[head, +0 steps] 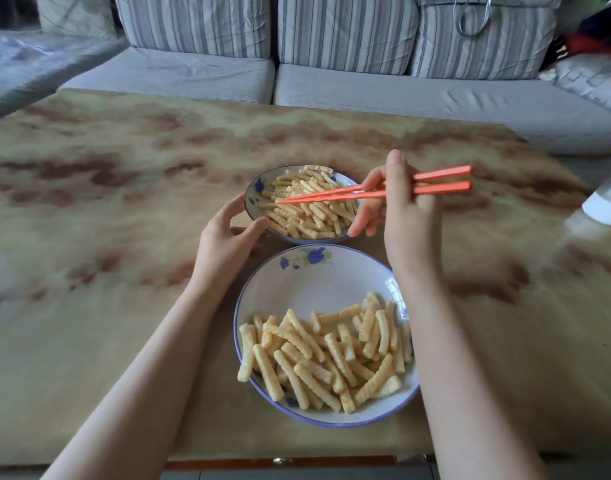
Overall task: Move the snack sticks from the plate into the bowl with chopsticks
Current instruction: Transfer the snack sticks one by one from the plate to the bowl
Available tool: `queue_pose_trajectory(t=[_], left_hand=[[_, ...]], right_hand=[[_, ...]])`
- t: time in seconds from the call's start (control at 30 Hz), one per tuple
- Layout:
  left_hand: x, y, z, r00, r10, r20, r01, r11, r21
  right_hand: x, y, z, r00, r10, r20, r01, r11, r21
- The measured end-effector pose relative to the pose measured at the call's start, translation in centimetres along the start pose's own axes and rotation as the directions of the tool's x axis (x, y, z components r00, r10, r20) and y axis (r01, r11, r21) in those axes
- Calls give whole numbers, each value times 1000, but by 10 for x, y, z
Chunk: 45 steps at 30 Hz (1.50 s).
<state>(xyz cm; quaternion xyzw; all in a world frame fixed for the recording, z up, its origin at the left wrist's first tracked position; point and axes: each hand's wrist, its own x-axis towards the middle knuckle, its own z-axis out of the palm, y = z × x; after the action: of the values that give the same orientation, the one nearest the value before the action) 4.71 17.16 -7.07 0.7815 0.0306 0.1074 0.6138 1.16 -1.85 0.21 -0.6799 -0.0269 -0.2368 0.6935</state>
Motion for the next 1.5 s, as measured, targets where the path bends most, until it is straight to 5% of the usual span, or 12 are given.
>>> queue_pose_trajectory(t=[0.2,0.37,0.5,0.8,1.03,1.37,1.5], left_hand=[[1,-2,0,1000,-2,1,2,1000,8],[1,0,-1,1000,15,9,-16,999,30],[2,-2,0,1000,-10,0,10,1000,11],[1,-1,0,1000,0,-9,1,1000,15],[0,-1,-1,1000,1,-2,-1,1000,6],[0,0,0,1000,-12,3,12,1000,15],[0,0,-1,1000,3,9,-3,1000,19]], right_hand=[[0,-22,-22,1000,-24,10,23,999,36],[-7,-49,-46,958,57,281,-109,978,175],[-16,-59,-50,865,120,487,-185,979,86],[-21,-58,-39,774,192,604,-216,976,-33],[-24,-54,-29,782,179,598,-208,978,-20],[-14,-45,-36,919,114,377,-146,988,57],[-9,-43,-36,977,61,204,-107,968,225]])
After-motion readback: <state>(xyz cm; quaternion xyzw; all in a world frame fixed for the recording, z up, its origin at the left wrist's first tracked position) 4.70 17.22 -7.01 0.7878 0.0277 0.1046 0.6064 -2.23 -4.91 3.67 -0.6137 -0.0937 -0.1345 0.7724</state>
